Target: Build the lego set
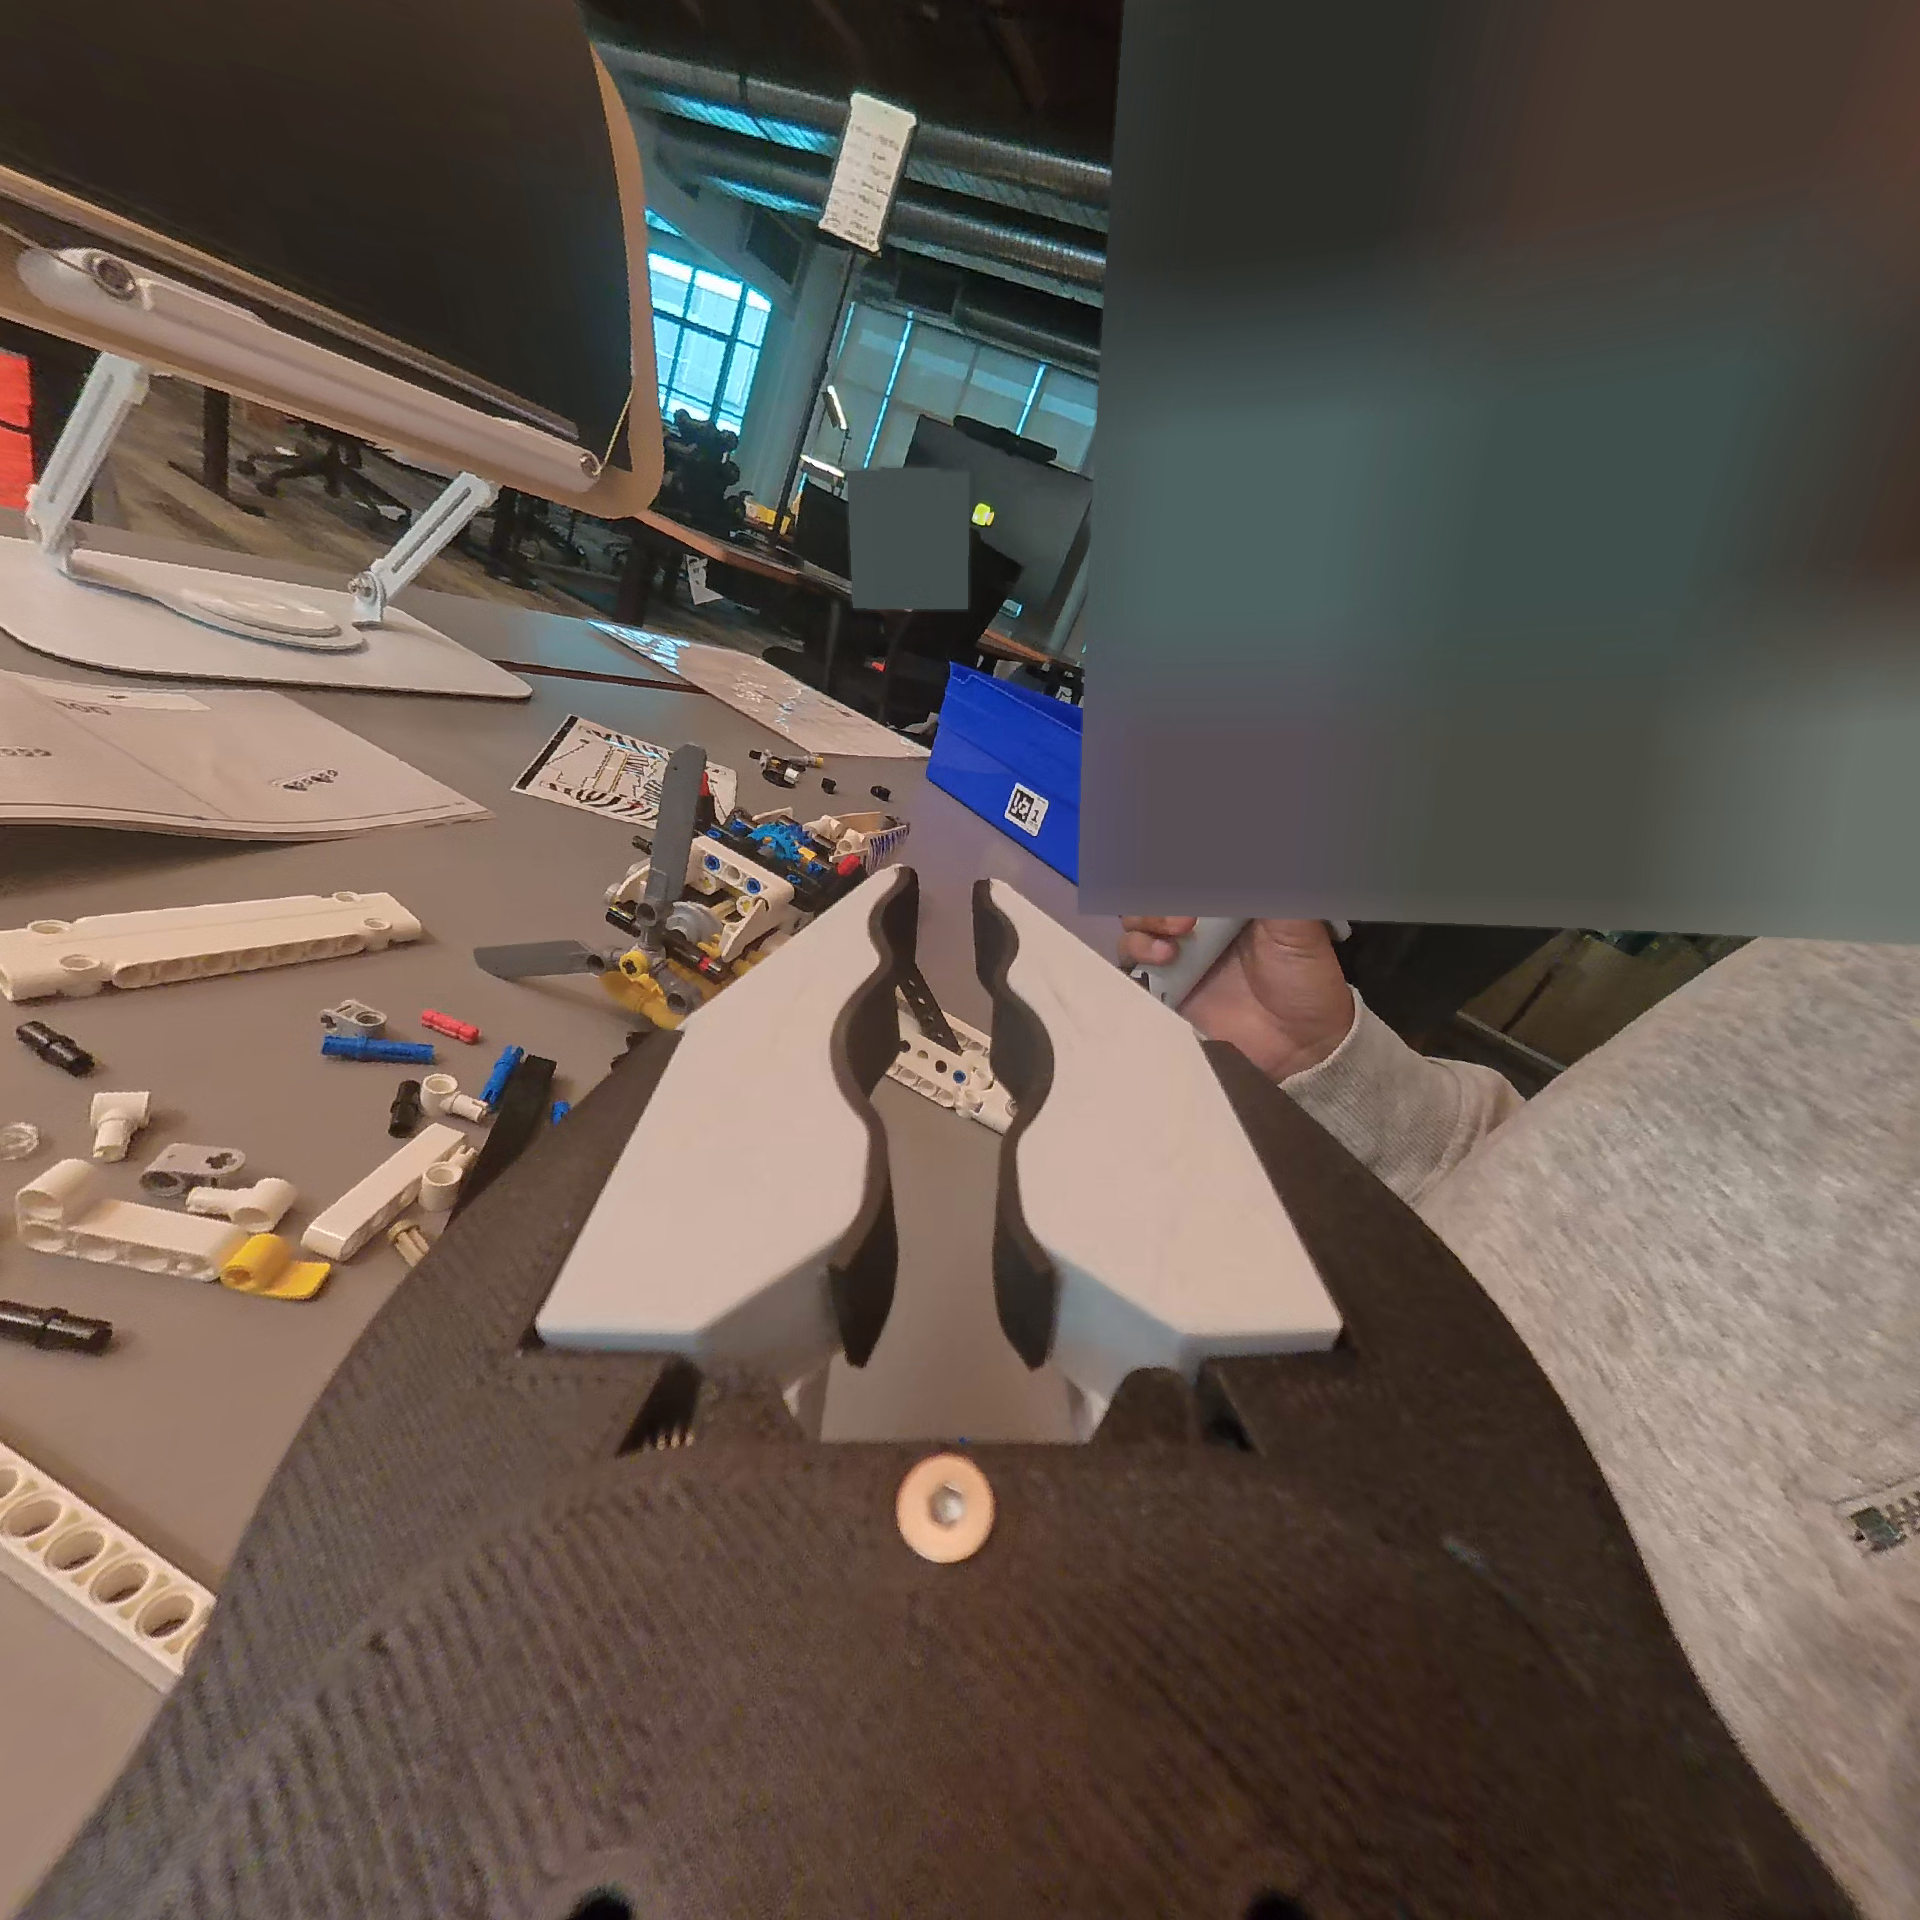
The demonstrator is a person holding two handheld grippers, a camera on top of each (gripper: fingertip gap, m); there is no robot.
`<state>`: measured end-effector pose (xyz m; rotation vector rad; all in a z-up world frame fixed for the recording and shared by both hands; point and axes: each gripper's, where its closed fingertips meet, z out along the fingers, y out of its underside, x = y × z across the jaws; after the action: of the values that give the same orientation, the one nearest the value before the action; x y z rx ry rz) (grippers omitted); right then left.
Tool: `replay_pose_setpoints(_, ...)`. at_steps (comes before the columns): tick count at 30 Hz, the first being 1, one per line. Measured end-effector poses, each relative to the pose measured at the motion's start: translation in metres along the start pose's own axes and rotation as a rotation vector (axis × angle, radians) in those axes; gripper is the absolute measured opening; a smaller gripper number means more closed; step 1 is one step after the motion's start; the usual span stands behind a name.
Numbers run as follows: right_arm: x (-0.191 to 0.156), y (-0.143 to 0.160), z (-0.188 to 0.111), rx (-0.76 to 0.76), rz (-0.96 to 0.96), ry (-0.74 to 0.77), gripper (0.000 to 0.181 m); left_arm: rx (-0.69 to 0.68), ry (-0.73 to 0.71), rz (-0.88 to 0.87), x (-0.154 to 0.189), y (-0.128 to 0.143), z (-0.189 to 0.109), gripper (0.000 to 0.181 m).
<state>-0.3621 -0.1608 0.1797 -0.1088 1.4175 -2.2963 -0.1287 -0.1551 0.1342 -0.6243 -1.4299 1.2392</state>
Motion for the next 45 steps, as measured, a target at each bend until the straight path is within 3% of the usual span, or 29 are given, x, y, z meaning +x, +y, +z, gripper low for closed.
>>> replay_pose_setpoints(23,0.003,0.003,0.0,-0.01,0.004,0.013,0.018,0.008,-0.015,0.004,-0.002,-0.001,0.0,0.008)
replay_pose_setpoints(33,0.012,0.014,-0.001,-0.084,-0.002,0.058,0.015,0.001,-0.068,0.039,-0.004,-0.002,-0.003,0.012)
replay_pose_setpoints(36,0.002,0.022,-0.001,-0.148,-0.007,0.029,0.019,-0.137,-0.098,0.068,0.001,0.014,-0.004,0.013)
replay_pose_setpoints(40,-0.059,0.049,-0.006,-0.4,0.001,-0.18,0.039,-0.454,-0.15,0.141,0.003,0.061,-0.008,0.018)
replay_pose_setpoints(45,-0.135,0.073,-0.031,-0.586,-0.139,-0.448,0.042,-0.743,-0.017,0.065,0.032,0.11,-0.008,0.021)
